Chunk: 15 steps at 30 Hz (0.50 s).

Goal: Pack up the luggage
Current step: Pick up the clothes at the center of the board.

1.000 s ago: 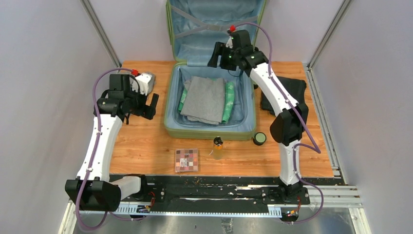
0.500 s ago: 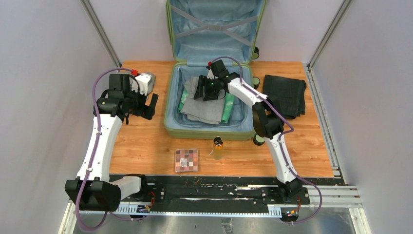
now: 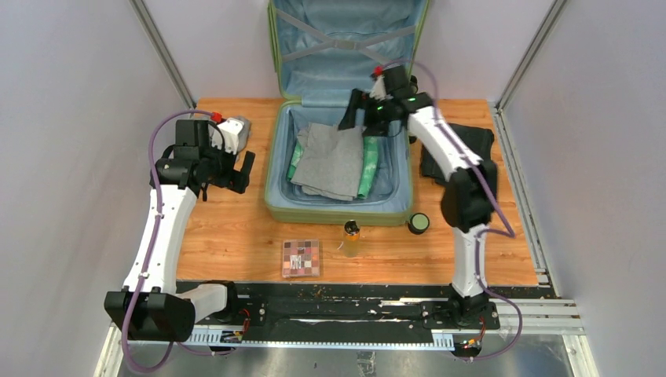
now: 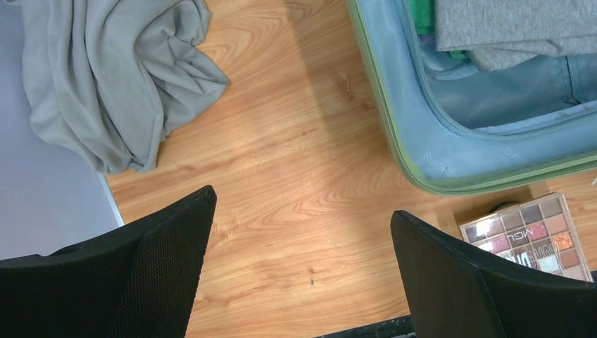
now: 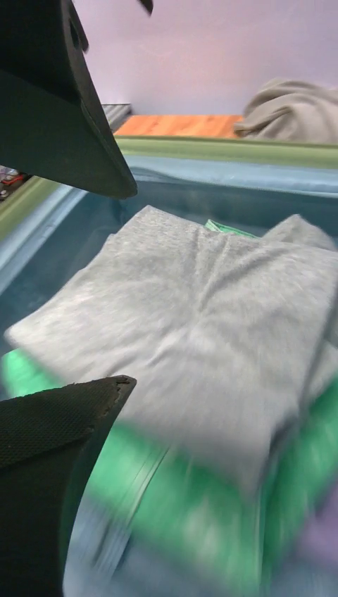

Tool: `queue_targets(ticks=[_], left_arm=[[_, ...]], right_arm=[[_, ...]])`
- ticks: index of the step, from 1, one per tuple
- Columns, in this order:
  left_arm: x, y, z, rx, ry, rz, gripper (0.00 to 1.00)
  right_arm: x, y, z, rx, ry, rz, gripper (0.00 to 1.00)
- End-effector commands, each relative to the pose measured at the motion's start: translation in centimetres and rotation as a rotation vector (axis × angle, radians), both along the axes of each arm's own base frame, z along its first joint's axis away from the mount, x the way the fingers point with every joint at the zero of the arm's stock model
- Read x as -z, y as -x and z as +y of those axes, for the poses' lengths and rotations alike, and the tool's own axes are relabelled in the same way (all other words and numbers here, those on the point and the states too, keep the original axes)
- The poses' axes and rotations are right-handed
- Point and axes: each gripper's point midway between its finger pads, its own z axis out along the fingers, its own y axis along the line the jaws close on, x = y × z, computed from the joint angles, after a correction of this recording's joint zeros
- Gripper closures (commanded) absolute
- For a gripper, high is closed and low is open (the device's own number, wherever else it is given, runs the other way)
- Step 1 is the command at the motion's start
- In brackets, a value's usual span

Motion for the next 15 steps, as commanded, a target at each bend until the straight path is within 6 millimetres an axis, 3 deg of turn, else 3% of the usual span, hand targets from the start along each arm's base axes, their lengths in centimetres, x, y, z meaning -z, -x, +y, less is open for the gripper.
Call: queue_targets(ticks=[1, 3, 6, 8, 11, 15], left_arm=[[-0.2, 0.1, -0.1, 0.013, 0.007, -0.003, 0.00], [-0.1, -0.1, -0.2, 0.014, 0.014, 0.004, 0.00], [0.0, -0.1, -0.3, 0.018, 0.018, 0.006, 0.00], [0.0, -0.1, -0.4, 0.022, 0.021, 0.006, 0.00], [0.0, -0.1, -0.6, 0.030, 0.031, 0.008, 0.00], [0.3, 0.0, -0.8, 0.036, 0.038, 0.016, 0.00]], right_arm=[[-7.2, -1.1, -12.9, 0.299, 0.102, -0.126, 0.00], [-7.3, -1.2, -19.6, 0.472, 0.134, -0.108, 0.00], [-5.2, -0.5, -28.2, 0.689, 0.184, -0.042, 0.00], [-3.7, 0.3, -32.9, 0.810, 0.219, 0.002, 0.00], [-1.0, 1.4, -38.5, 0.944, 0.275, 0.067, 0.00], [2.3, 1.4, -42.6, 1.013, 0.281, 0.154, 0.00]])
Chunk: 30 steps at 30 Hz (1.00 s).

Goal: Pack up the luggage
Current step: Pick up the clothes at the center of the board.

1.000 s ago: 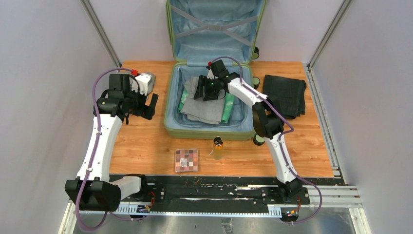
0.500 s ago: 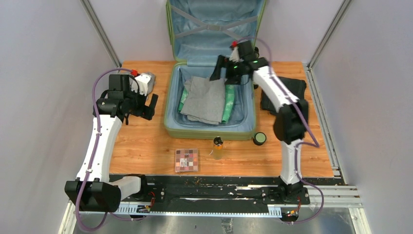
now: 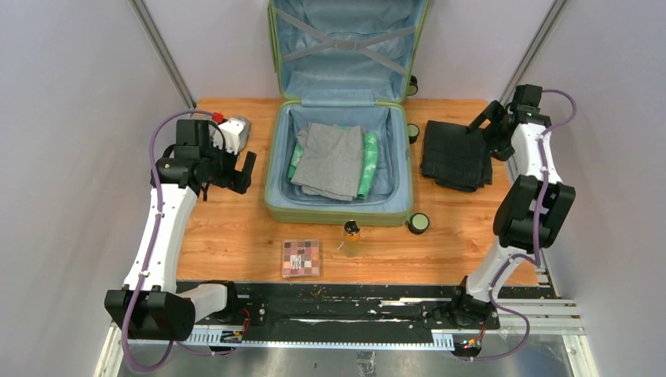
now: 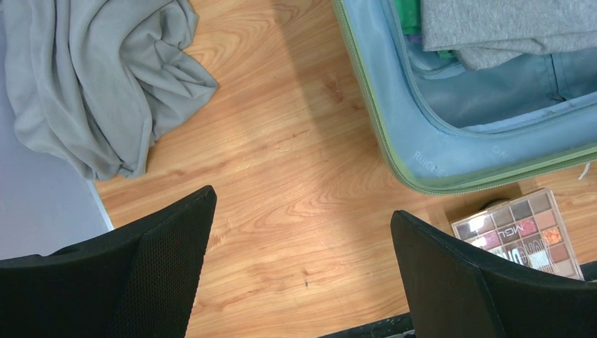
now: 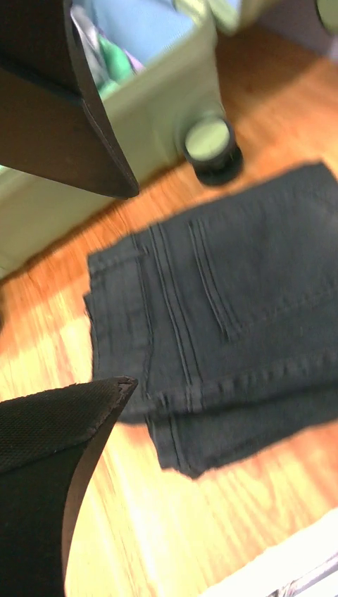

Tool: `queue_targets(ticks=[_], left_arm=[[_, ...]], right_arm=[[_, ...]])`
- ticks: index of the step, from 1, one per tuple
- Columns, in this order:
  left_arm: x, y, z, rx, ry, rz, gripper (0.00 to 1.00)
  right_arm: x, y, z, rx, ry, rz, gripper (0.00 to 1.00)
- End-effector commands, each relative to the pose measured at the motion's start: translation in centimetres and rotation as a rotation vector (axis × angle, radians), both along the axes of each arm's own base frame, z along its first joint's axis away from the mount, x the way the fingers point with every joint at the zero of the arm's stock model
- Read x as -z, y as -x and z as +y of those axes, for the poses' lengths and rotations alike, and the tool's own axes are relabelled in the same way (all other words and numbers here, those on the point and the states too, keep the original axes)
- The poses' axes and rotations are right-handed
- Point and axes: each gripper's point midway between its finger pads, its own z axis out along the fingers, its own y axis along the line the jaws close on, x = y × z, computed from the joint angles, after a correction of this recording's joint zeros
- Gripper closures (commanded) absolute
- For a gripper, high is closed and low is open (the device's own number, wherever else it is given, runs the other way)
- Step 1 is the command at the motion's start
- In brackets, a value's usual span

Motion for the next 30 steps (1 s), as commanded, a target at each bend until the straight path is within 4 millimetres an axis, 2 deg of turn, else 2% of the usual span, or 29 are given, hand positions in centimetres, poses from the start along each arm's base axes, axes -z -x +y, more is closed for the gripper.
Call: queue_targets(ticks=[1, 6, 10, 14, 19, 23, 26, 30], left_arm=[[0.2, 0.0, -0.3, 0.017, 0.015, 0.009, 0.00], [0.3, 0.0, -0.1, 0.018, 0.001, 0.009, 0.00], [0.2, 0.1, 0.1, 0.024, -0.011, 0.003, 0.00], [0.3, -0.1, 0.1, 0.028, -0.012, 0.007, 0.00], [0.6, -0.4, 0.0, 0.028, -0.007, 0.020, 0.00], [0.5, -0.6, 0.0, 0.027, -0.006, 0.021, 0.00], [0.3, -0.7, 0.0, 0.024, -0.003, 0.016, 0.00], [0.1, -0.7, 0.0, 0.019, -0.001, 0.011, 0.00]], right_arm=[[4.7, 0.8, -4.1, 0.100, -0.019, 0.125, 0.00], [8.7, 0.0, -5.9, 0.103, -0.015, 0.221, 0.00], [10.5, 0.0, -7.4, 0.104, 0.012, 0.269, 0.00], [12.8, 0.0, -7.8, 0.079, -0.007, 0.319, 0.00], [15.9, 0.9, -6.7, 0.037, -0.063, 0.392, 0.00], [17.2, 1.6, -5.7, 0.011, -0.080, 0.424, 0.02], [17.6, 1.8, -4.9, -0.006, -0.080, 0.437, 0.09], [17.8, 1.6, -3.9, -0.004, -0.133, 0.430, 0.26]])
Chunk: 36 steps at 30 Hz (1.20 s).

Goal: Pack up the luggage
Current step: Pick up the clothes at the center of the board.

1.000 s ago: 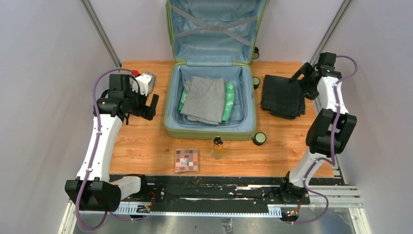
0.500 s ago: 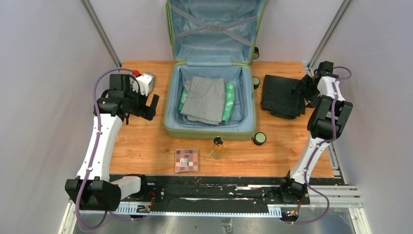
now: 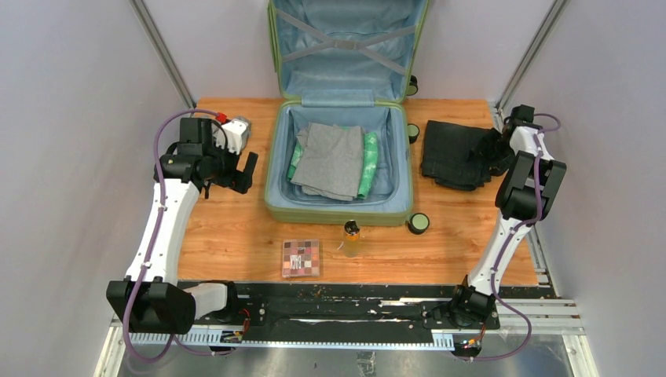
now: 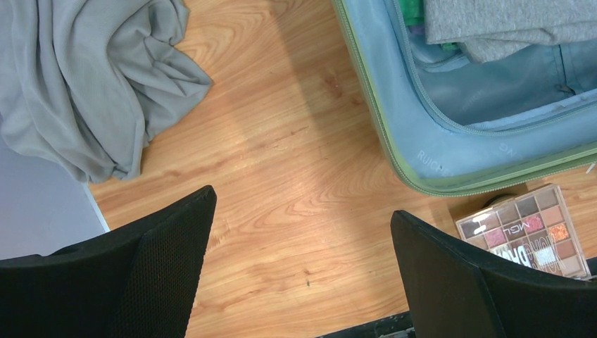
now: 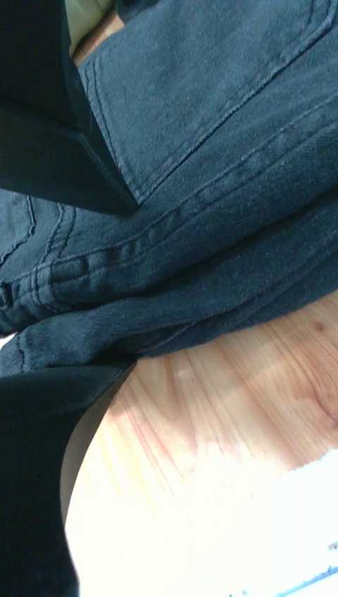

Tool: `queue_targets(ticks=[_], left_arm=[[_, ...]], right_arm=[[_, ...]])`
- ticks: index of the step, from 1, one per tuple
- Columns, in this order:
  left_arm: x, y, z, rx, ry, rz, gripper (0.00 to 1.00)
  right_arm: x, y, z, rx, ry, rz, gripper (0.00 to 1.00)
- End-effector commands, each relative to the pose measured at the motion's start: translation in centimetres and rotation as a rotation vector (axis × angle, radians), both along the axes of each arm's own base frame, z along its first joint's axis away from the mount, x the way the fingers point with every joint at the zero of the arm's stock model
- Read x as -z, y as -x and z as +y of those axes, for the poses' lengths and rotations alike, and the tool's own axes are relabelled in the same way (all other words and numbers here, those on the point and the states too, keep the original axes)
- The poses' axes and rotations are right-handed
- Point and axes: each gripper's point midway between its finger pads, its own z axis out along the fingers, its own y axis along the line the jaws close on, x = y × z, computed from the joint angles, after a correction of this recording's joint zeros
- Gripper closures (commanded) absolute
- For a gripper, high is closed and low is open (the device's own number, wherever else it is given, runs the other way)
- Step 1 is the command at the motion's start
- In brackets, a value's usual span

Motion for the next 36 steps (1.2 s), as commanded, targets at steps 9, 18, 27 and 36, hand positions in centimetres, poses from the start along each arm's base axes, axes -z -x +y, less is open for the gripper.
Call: queue_targets(ticks=[9, 18, 27, 36], left_arm=[[-1.7, 0.1, 0.3, -0.007, -0.008, -0.051, 0.00], [-1.8, 0.2, -0.1, -0.008, 0.020, -0.050, 0.00], [-2.2, 0.4, -0.1, -0.012, 0.020, -0.053, 0.00], [-2.1, 0.5, 0.0, -0.022, 0.020, -0.049, 0.00]], right_arm=[[-1.2, 0.2, 4.4, -0.018, -0.211, -0.041, 0.92], [-14.7, -3.0, 7.7, -0.080, -0.299, -0.386, 1.00], [-28.3, -2.4, 9.9, -0.124, -0.253, -0.657, 1.00], [-39.9, -0.6, 19.4, -0.326, -0.208, -0.887, 1.00]])
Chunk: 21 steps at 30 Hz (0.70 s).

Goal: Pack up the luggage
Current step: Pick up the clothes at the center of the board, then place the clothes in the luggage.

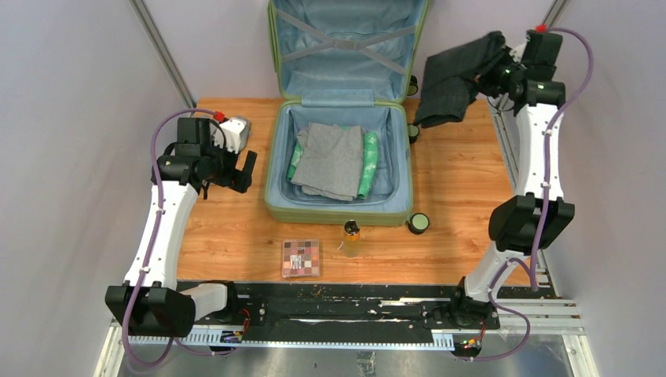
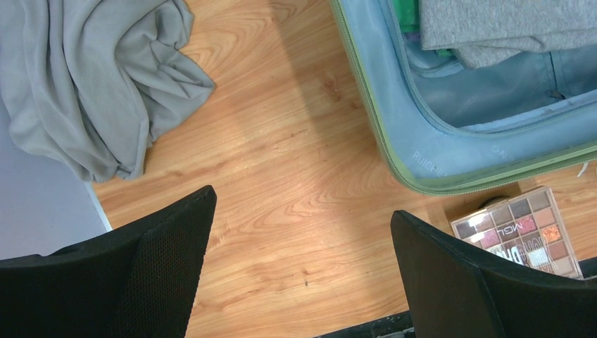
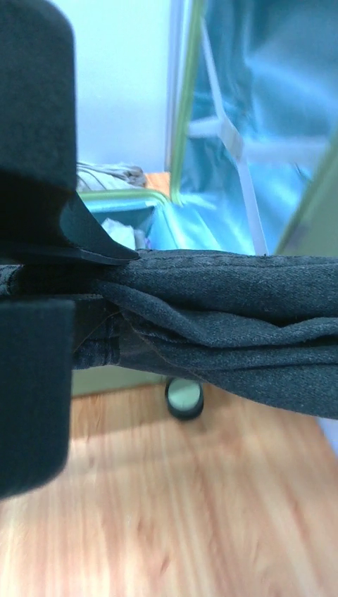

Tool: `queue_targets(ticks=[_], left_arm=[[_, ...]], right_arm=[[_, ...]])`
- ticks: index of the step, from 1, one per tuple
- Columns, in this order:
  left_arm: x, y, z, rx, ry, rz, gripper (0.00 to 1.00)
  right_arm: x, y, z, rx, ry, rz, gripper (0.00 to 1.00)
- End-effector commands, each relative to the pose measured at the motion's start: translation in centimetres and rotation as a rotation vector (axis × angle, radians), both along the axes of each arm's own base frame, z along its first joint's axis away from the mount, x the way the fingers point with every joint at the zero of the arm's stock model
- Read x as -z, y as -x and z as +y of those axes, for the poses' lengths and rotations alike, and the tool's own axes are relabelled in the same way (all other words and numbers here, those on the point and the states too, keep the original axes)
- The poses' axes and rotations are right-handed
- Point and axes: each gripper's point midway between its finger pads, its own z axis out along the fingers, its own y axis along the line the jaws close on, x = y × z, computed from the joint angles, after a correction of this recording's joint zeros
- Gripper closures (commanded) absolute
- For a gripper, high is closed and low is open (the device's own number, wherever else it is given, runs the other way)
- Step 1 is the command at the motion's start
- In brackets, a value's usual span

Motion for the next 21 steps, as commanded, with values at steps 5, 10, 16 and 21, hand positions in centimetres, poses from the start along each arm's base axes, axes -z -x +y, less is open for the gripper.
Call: queue_targets(ticks=[5, 10, 16, 21], left_arm=[[-1.3, 0.3, 0.3, -0.034, 0.005, -0.028, 0.00], [-1.6, 0.2, 0.4, -0.043, 0.007, -0.033, 0.00], [-1.5, 0.1, 0.5, -0.052, 0.005, -0.031, 0.00], [-1.5, 0.2, 0.7, -0.054, -0.004, -0.035, 0.00]], right_arm=[[-9.2, 3.8, 17.2, -0.339, 0.008, -0.224, 1.00], [-9.2, 5.7, 25.8, -0.517, -0.013, -0.260, 1.00], [-7.9, 7.2, 34.4, -0.693, -0.043, -0.269, 1.00], [-5.7, 6.6, 37.2, -0.733, -0.034, -0.257, 1.00]])
